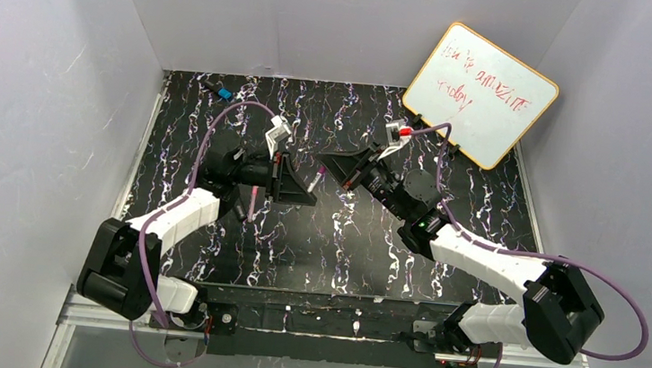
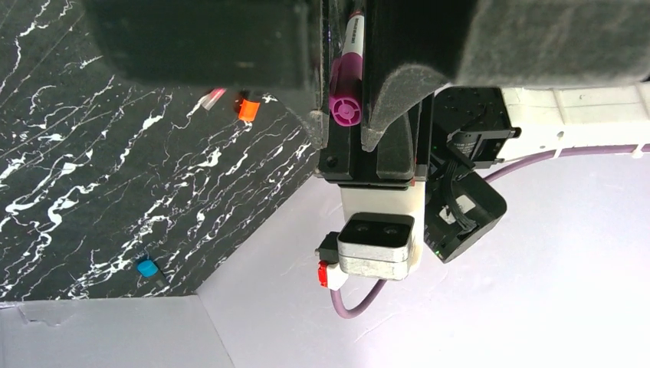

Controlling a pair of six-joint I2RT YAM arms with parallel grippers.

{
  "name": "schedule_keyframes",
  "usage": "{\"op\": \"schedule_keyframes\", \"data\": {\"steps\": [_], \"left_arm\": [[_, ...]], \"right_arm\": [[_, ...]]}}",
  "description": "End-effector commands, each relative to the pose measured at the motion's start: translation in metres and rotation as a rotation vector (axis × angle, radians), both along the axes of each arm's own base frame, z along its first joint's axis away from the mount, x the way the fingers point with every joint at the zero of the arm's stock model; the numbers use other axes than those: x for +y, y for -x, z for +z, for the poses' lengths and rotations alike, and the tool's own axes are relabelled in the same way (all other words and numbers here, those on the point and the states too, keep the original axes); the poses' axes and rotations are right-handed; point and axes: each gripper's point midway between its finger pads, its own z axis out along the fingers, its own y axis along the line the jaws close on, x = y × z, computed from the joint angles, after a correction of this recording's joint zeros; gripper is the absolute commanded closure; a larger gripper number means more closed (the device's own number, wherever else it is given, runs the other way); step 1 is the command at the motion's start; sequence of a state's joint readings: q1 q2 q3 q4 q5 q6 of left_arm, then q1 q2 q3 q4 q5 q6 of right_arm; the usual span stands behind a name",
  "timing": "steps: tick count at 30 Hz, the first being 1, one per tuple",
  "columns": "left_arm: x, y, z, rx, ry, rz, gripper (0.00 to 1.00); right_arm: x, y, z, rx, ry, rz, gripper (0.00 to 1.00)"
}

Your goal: Insert the pens into the pen caps

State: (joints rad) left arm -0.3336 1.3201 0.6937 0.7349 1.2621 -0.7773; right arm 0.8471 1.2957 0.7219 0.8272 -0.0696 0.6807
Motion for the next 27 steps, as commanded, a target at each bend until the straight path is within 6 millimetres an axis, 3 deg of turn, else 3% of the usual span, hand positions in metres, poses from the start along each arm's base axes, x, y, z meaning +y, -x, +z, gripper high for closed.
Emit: {"op": "schedule_keyframes", "data": {"steps": [1,12,27], "left_arm": [[0.020,-0.103,0.120,-0.308,0.204,0.489,1.00],[0.022,-0.111,0.135,-0.339,0.214,0.483,1.00],[0.026,-0.108,0.121,-0.331,0.186,0.491,1.00]], "right_arm": [[0.014,0.189,-0.167,0.442,0.447,0.712,0.99],[0.013,0.220,-0.183,0.479,0.493,0.784,0.99],[0.013,0.220,-0.184,0.481,0.495,0.775,0.99]]}}
